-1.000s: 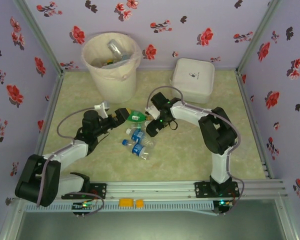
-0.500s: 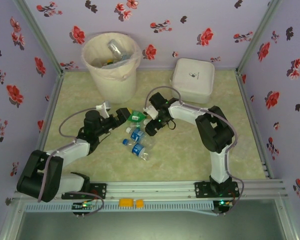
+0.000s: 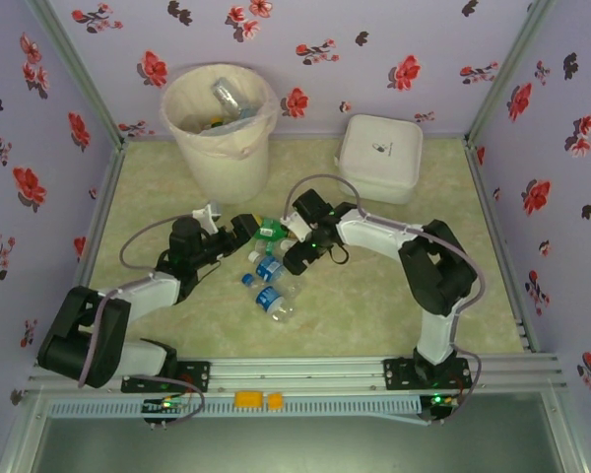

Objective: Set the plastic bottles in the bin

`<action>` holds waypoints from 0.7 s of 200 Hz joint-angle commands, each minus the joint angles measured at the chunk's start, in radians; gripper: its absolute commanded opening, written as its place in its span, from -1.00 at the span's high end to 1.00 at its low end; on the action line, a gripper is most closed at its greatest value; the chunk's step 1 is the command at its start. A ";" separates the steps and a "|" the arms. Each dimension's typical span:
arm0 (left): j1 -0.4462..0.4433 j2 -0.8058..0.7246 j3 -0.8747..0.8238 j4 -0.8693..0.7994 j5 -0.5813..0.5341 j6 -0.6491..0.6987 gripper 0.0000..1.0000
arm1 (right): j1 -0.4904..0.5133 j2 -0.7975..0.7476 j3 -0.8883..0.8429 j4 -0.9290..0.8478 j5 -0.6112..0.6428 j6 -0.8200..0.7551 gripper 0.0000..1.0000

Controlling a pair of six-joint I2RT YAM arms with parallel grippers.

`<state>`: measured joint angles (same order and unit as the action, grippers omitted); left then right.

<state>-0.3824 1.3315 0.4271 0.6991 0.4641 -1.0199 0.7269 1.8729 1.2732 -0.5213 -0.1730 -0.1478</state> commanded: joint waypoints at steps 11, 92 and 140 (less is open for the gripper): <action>-0.006 -0.001 -0.029 0.054 0.002 -0.023 -1.00 | 0.003 0.073 0.084 -0.037 0.042 -0.048 -0.84; -0.007 -0.026 -0.020 0.008 -0.011 -0.003 -1.00 | 0.003 0.061 0.066 -0.046 0.010 -0.062 -0.14; -0.007 -0.074 -0.010 -0.036 -0.031 0.015 -1.00 | 0.003 -0.042 0.011 -0.015 -0.003 -0.044 0.06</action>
<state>-0.3824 1.2953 0.3973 0.6754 0.4530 -1.0336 0.7265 1.9224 1.3186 -0.5438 -0.1574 -0.2020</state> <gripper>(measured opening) 0.998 0.585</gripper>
